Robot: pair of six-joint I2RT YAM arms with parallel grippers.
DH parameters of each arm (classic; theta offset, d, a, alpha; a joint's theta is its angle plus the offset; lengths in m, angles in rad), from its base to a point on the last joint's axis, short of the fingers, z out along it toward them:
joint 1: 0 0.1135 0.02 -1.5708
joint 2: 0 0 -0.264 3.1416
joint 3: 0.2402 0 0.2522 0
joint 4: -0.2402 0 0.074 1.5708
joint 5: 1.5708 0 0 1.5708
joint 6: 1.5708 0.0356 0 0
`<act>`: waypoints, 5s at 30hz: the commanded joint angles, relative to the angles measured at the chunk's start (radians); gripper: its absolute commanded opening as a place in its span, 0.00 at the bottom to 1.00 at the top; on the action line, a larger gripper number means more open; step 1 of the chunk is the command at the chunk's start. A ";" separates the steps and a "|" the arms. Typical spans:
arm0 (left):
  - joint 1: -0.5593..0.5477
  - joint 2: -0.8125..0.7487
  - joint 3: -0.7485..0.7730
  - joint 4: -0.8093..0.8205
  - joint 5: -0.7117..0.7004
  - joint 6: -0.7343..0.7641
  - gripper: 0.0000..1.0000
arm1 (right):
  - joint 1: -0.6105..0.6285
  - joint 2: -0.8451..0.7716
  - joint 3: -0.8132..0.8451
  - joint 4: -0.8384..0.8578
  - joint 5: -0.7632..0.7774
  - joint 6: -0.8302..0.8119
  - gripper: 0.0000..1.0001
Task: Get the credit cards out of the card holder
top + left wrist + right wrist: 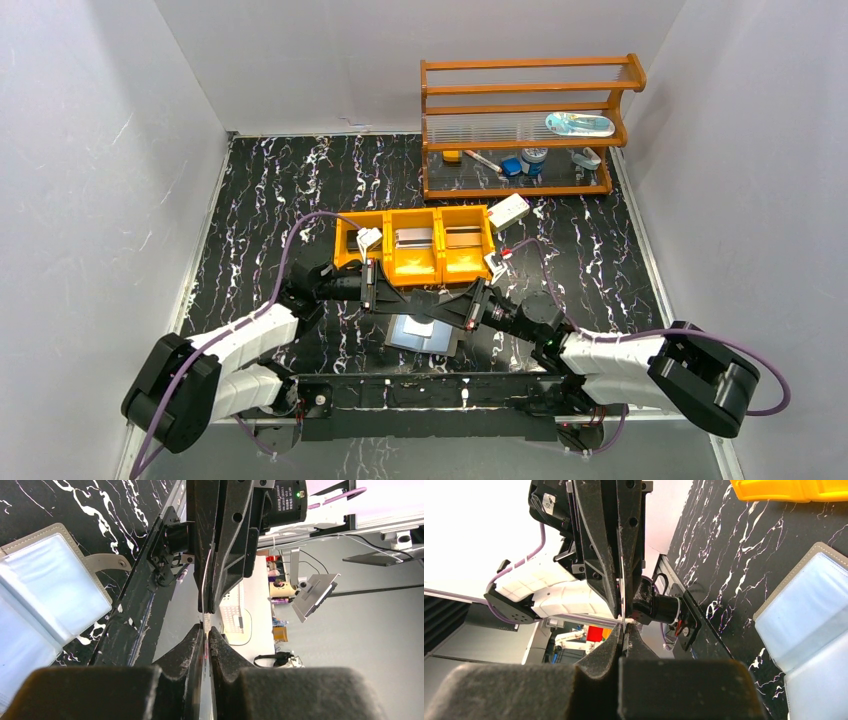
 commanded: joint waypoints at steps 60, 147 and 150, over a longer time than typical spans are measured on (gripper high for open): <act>-0.022 -0.233 0.290 -0.863 -0.606 0.720 0.00 | -0.001 -0.341 -0.035 -0.514 0.324 0.040 0.77; 0.037 0.489 0.485 -0.636 -1.080 2.100 0.12 | -0.001 -0.725 -0.114 -0.960 0.453 0.188 0.80; 0.038 0.479 0.487 -0.648 -1.075 2.092 0.18 | -0.001 -0.722 -0.117 -0.959 0.452 0.192 0.81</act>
